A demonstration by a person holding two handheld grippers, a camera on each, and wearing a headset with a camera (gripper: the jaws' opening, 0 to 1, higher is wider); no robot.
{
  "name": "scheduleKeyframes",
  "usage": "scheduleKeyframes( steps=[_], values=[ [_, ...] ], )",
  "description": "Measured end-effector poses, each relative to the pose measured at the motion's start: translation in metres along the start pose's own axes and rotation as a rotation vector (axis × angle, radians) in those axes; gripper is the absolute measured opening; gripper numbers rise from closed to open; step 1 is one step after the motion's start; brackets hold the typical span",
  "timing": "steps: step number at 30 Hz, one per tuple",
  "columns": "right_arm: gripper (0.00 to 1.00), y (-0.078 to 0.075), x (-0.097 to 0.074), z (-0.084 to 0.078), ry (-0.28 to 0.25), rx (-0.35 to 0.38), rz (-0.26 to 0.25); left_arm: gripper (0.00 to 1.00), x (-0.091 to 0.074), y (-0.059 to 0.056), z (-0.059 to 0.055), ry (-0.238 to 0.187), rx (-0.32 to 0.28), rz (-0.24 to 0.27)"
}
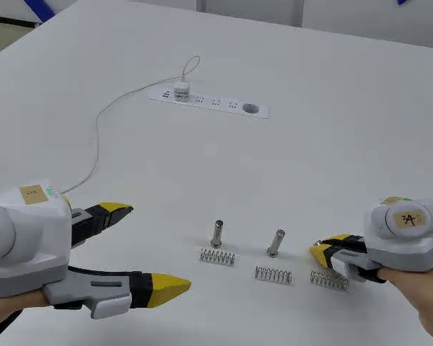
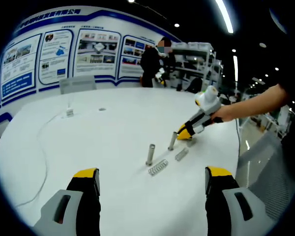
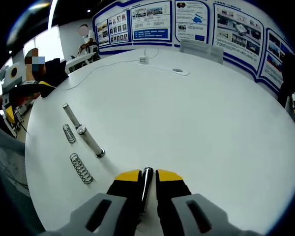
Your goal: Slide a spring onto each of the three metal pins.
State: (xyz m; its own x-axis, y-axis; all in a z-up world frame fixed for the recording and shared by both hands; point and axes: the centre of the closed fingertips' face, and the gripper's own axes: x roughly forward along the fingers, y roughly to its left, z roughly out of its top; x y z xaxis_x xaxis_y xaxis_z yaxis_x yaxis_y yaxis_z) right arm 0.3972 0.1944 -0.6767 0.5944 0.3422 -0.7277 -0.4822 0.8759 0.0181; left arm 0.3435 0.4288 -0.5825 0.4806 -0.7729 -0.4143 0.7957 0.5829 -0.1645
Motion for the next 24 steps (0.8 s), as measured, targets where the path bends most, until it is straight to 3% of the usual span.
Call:
scheduleKeyframes(
  steps=[8, 15, 24],
  values=[
    [0.09, 0.001, -0.001, 0.0, 0.007, 0.007, 0.002, 0.9, -0.001, 0.002, 0.004, -0.007, 0.003, 0.004],
    [0.08, 0.002, -0.001, 0.0, 0.023, 0.005, -0.008, 0.9, 0.001, -0.004, 0.008, -0.01, 0.012, -0.009],
    [0.08, 0.006, -0.003, -0.001, 0.04, 0.0, -0.02, 0.89, -0.006, 0.002, 0.014, -0.03, 0.012, 0.012]
  ],
)
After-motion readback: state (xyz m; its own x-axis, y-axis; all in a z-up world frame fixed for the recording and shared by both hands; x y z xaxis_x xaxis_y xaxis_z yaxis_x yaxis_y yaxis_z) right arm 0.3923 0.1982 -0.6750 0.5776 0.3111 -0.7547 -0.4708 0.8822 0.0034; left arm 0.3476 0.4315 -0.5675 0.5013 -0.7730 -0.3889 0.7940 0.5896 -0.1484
